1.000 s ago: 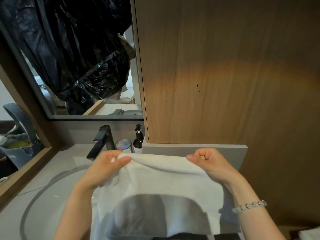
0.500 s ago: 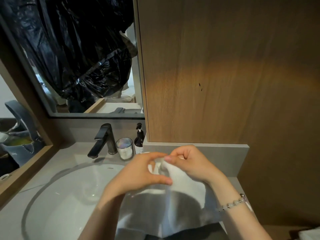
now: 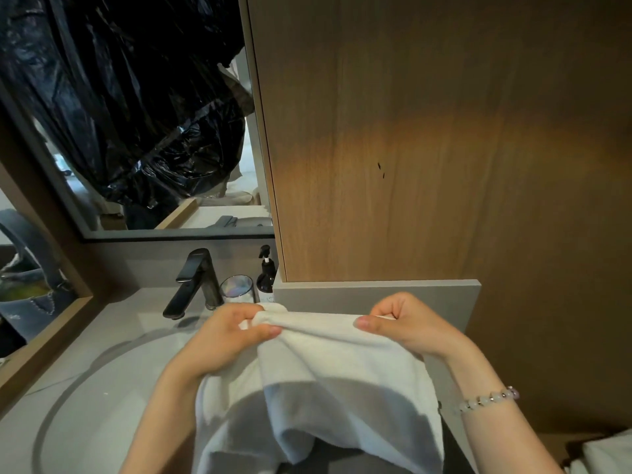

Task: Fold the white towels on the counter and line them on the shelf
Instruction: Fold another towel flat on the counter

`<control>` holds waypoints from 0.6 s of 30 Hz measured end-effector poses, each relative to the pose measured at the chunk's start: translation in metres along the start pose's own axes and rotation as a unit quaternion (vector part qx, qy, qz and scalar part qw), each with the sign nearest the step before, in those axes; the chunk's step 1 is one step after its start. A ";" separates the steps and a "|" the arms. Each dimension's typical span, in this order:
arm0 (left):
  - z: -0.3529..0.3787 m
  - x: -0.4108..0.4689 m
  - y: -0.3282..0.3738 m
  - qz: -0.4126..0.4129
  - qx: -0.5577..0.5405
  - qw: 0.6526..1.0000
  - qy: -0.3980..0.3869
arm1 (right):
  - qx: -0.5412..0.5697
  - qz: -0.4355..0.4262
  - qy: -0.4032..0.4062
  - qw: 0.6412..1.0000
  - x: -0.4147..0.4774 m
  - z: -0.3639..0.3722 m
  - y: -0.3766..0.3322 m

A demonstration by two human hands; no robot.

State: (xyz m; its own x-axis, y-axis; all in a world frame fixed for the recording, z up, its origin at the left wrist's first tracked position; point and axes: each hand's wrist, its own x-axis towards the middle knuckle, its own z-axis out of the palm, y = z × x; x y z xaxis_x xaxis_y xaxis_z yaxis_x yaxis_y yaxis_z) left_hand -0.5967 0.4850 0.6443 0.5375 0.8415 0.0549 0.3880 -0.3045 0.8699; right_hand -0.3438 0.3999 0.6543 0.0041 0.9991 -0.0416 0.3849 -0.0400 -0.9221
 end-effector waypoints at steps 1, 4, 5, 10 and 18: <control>-0.006 0.000 -0.005 -0.008 0.001 1.000 0.011 | 0.004 0.004 -0.003 1.000 -0.001 -0.003 0.001; -0.018 -0.003 -0.017 -0.029 0.009 0.999 0.027 | 0.021 0.013 -0.008 1.000 -0.001 -0.008 0.003; -0.019 -0.003 -0.018 -0.037 0.011 0.999 0.034 | 0.024 0.012 -0.009 1.000 0.000 -0.009 0.004; -0.021 -0.008 -0.021 -0.066 -0.004 0.996 0.065 | 0.040 0.003 -0.005 0.999 0.003 -0.011 0.013; -0.017 -0.005 -0.027 -0.107 0.018 0.988 0.107 | 0.124 0.025 -0.002 0.992 0.001 -0.016 0.019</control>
State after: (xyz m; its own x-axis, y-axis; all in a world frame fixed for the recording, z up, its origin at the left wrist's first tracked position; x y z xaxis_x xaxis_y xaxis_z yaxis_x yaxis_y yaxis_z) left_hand -0.6227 0.4963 0.6292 0.2712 0.9622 -0.0234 0.5036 -0.1211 0.8554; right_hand -0.3218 0.4005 0.6427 0.0132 0.9959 -0.0900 0.1445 -0.0909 -0.9853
